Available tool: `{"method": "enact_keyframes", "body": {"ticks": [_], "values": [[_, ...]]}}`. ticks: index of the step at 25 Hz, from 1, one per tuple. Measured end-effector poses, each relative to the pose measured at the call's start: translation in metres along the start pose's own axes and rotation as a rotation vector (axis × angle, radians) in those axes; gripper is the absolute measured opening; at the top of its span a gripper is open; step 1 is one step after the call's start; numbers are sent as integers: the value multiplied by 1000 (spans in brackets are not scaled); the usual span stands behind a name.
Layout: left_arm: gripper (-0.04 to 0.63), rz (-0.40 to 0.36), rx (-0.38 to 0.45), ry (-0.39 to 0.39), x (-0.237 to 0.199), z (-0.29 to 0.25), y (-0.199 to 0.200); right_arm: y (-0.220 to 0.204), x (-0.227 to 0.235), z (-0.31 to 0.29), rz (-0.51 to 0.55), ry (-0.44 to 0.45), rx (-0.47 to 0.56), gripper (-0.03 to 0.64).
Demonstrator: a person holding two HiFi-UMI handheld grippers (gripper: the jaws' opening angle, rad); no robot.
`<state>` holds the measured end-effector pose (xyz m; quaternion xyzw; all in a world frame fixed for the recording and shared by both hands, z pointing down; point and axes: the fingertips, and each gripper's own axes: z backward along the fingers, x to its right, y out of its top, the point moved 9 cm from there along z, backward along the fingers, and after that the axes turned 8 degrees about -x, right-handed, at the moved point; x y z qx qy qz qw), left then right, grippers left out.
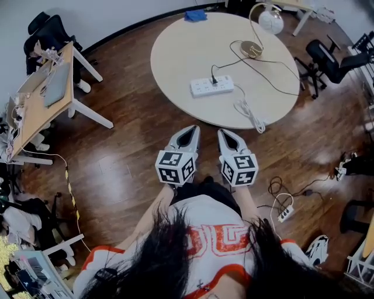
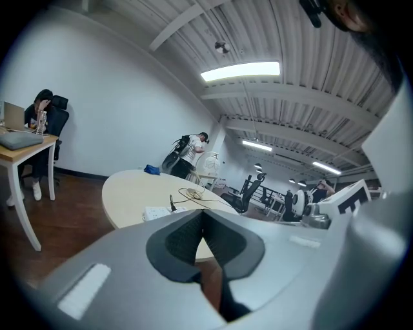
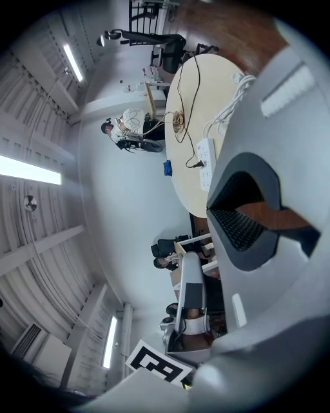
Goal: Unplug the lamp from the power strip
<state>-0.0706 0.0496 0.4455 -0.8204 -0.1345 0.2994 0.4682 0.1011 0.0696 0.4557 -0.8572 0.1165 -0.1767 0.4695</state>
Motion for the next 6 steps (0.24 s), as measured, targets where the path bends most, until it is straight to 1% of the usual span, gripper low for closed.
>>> {"method": "enact_keyframes", "body": {"ticks": [6], "values": [[2, 15, 3, 14, -7, 6, -1, 0, -4, -3, 3, 3, -11, 0]]}}
